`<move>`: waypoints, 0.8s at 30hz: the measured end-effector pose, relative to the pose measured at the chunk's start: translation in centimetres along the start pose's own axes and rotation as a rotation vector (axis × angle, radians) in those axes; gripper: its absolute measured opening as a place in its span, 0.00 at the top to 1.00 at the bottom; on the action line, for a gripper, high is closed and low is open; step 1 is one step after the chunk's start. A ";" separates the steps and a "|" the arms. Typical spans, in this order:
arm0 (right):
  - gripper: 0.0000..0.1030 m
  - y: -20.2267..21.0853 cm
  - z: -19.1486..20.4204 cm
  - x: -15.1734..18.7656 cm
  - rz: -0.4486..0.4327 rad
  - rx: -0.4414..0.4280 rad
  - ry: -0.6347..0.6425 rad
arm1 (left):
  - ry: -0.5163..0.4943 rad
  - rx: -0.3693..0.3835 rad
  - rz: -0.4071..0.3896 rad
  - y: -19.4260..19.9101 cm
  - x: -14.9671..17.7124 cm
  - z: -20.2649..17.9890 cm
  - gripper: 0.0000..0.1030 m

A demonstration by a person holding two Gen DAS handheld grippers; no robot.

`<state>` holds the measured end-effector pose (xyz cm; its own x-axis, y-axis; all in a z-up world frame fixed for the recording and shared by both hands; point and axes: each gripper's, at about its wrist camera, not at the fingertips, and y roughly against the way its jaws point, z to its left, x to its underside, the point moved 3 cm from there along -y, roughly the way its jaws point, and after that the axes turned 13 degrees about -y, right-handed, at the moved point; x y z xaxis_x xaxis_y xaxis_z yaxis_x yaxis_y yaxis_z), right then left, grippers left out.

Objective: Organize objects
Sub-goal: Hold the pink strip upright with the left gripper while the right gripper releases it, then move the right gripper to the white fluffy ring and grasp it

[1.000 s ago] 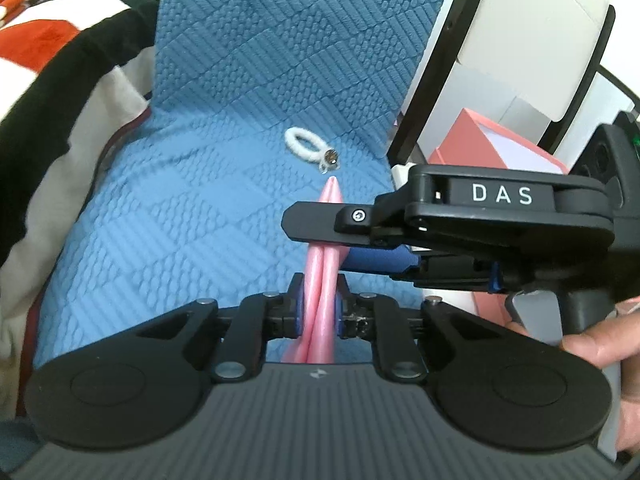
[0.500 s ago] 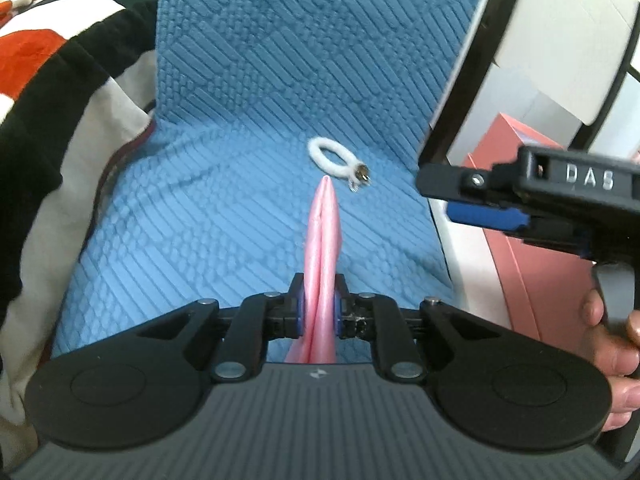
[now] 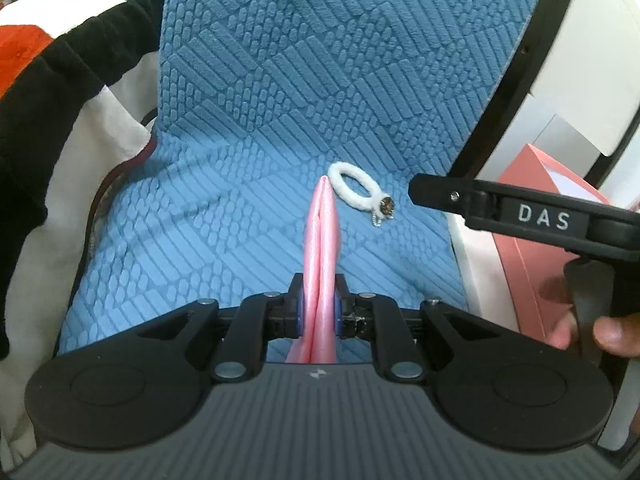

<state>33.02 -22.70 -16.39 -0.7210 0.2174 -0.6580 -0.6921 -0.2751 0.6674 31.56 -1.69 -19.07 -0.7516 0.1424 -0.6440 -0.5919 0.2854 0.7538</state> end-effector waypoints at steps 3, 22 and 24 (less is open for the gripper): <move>0.13 -1.5 -0.3 -0.7 0.002 0.018 -0.013 | 0.020 -0.003 -0.005 -0.5 -0.3 0.5 0.84; 0.56 -11.1 -3.2 -0.9 0.111 0.176 0.039 | 0.023 -0.048 0.035 -3.3 -1.1 1.0 0.84; 0.58 -11.0 -3.2 -0.9 0.102 0.172 0.059 | 0.034 -0.037 0.038 -3.2 -1.1 1.1 0.84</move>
<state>41.39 -22.84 -24.32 -0.7876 0.1400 -0.6001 -0.6153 -0.1282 0.7778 34.64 -1.71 -20.94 -0.7825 0.1203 -0.6109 -0.5729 0.2453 0.7821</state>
